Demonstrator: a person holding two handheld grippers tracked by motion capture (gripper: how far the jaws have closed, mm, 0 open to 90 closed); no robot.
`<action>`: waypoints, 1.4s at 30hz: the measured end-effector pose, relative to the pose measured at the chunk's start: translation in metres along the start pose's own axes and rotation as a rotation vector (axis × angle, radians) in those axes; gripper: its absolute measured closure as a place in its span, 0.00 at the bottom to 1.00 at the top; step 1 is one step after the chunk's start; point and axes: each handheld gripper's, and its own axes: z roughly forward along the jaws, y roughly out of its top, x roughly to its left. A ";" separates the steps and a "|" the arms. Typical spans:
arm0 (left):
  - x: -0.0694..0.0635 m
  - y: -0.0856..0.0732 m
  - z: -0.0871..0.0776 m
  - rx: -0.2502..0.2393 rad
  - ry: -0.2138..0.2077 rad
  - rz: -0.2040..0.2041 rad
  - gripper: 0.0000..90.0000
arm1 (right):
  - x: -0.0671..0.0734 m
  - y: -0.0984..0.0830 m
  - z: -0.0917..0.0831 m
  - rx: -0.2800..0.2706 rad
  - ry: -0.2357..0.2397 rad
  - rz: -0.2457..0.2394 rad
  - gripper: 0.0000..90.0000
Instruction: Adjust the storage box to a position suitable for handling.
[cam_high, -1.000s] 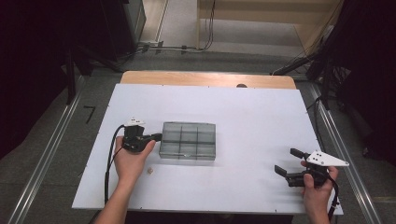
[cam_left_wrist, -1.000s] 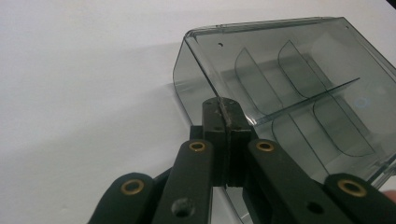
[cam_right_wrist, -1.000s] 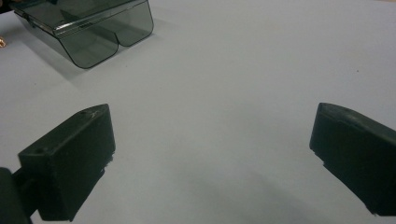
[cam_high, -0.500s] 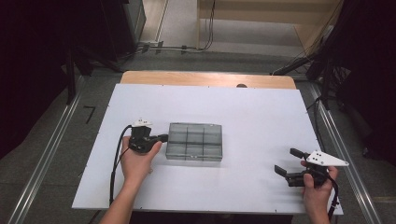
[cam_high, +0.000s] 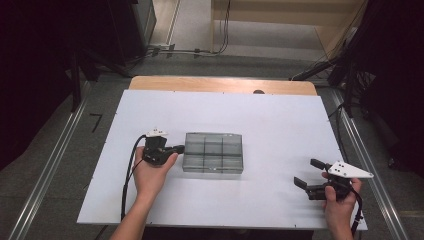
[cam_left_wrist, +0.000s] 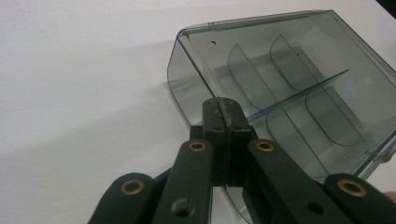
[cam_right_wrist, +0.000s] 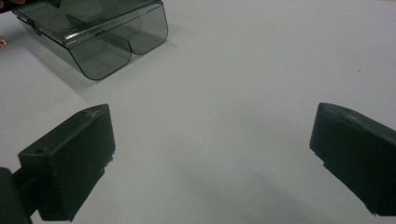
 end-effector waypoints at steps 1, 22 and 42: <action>-0.001 0.000 0.000 0.001 -0.001 0.002 1.00 | 0.000 0.000 0.000 0.000 0.000 -0.001 0.00; -0.014 0.053 0.012 -0.010 -0.020 0.076 1.00 | 0.000 0.000 0.000 -0.003 -0.012 0.001 0.00; -0.031 0.096 0.075 0.098 -0.041 0.107 1.00 | 0.000 0.000 -0.001 -0.006 -0.016 0.000 0.00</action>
